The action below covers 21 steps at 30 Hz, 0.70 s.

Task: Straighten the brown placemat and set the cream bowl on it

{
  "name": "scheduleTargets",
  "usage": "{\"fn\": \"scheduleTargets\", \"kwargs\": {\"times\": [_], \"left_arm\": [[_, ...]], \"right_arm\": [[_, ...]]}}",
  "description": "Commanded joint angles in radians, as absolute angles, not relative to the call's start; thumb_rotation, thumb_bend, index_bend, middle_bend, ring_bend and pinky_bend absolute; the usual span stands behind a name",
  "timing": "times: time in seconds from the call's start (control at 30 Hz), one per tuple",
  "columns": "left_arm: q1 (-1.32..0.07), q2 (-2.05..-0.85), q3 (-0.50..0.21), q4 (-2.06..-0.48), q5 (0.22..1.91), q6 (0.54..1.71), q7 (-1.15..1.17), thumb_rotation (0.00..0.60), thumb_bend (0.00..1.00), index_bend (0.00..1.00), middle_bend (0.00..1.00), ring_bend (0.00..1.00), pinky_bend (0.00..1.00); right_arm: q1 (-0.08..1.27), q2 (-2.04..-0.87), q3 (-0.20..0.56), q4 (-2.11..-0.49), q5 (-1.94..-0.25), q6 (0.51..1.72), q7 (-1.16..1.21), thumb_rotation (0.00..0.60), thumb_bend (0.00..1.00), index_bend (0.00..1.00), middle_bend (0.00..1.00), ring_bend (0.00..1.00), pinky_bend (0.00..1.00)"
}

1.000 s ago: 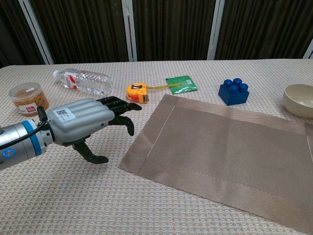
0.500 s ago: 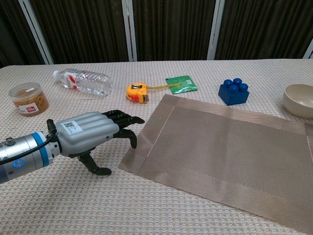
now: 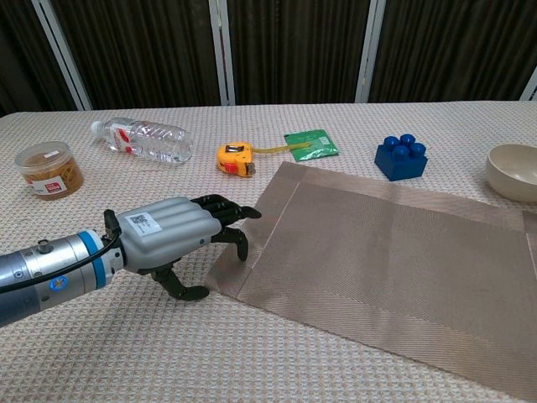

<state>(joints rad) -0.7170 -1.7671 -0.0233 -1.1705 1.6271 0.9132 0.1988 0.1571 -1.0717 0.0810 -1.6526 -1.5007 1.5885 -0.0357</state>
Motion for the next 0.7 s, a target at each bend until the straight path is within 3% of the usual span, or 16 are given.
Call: {"fn": "scheduleTargets", "kwargs": {"times": [0.03, 0.47, 0.7], "left_arm": [[-0.722, -1.772, -0.023, -1.172, 1.624, 0.913, 0.205, 0.6, 0.32, 0.32, 0.0, 0.0, 0.0], [-0.74, -1.788, -0.027, -1.186, 1.597, 0.901, 0.249, 0.6, 0.51, 0.36, 0.0, 0.0, 0.0], [-0.745, -1.812, -0.038, -1.169, 1.568, 0.891, 0.252, 0.6, 0.54, 0.51, 0.0, 0.0, 0.0]], "right_arm": [[0.156, -1.071, 0.083, -1.653, -1.505, 1.588, -0.035, 0.6, 0.01, 0.0, 0.0, 0.0, 0.0], [0.145, -1.064, 0.091, -1.662, -1.525, 1.593, -0.023, 0.6, 0.01, 0.0, 0.0, 0.0, 0.0], [0.141, -1.059, 0.094, -1.665, -1.531, 1.594, -0.014, 0.6, 0.01, 0.0, 0.0, 0.0, 0.0]]}}
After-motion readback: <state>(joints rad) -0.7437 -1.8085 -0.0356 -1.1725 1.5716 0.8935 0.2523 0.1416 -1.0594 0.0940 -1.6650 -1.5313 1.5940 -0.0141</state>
